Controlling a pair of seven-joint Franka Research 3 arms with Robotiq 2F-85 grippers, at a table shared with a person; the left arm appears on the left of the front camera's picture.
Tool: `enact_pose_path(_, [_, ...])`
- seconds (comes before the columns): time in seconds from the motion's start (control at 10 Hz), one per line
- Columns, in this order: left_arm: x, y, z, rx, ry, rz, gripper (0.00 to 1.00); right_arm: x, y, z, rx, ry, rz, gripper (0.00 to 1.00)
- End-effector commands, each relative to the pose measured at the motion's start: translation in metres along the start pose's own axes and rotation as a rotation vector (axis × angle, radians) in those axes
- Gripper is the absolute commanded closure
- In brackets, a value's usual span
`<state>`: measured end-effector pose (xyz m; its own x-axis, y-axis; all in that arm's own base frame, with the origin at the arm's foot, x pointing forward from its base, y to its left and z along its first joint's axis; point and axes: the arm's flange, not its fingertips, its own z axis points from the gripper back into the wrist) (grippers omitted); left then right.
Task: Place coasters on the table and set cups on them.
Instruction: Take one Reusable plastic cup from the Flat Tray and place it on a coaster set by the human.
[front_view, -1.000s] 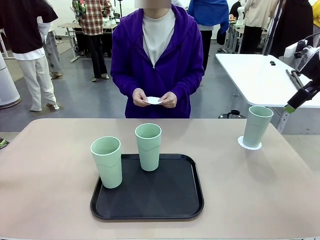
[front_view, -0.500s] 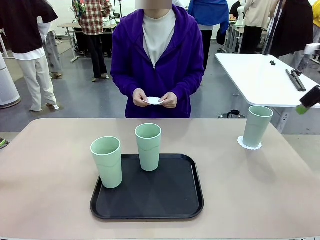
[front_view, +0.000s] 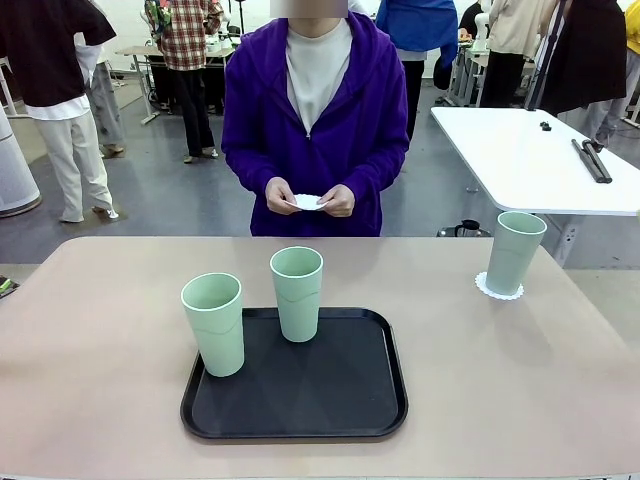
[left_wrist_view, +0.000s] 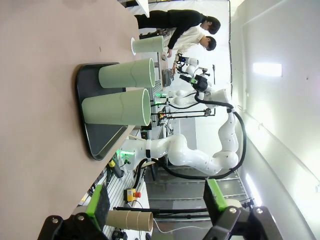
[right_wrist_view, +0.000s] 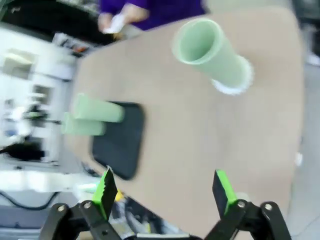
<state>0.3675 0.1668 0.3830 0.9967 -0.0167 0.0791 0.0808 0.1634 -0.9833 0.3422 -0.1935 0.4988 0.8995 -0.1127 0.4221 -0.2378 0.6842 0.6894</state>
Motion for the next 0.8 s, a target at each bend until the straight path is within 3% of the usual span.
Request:
enact_pose_path(0.0, [0.000,-0.001,0.003,-0.012,0.001,-0.019,0.00,0.021,-0.039,0.015,0.294,0.034,-0.013,0.00])
enact_pose_path(0.2, [0.000,-0.001,0.003,-0.012,0.001,-0.019,0.00,0.025,-0.075,0.020,0.394,0.076,-0.042,0.00])
enact_pose_path(0.3, [0.000,-0.001,0.003,-0.012,0.001,-0.019,0.00,0.027,-0.092,0.023,0.374,0.132,-0.073,0.00])
enact_pose_path(0.7, [0.000,-0.001,0.003,-0.012,0.001,-0.019,0.00,0.031,-0.129,0.012,0.376,0.183,-0.083,0.00])
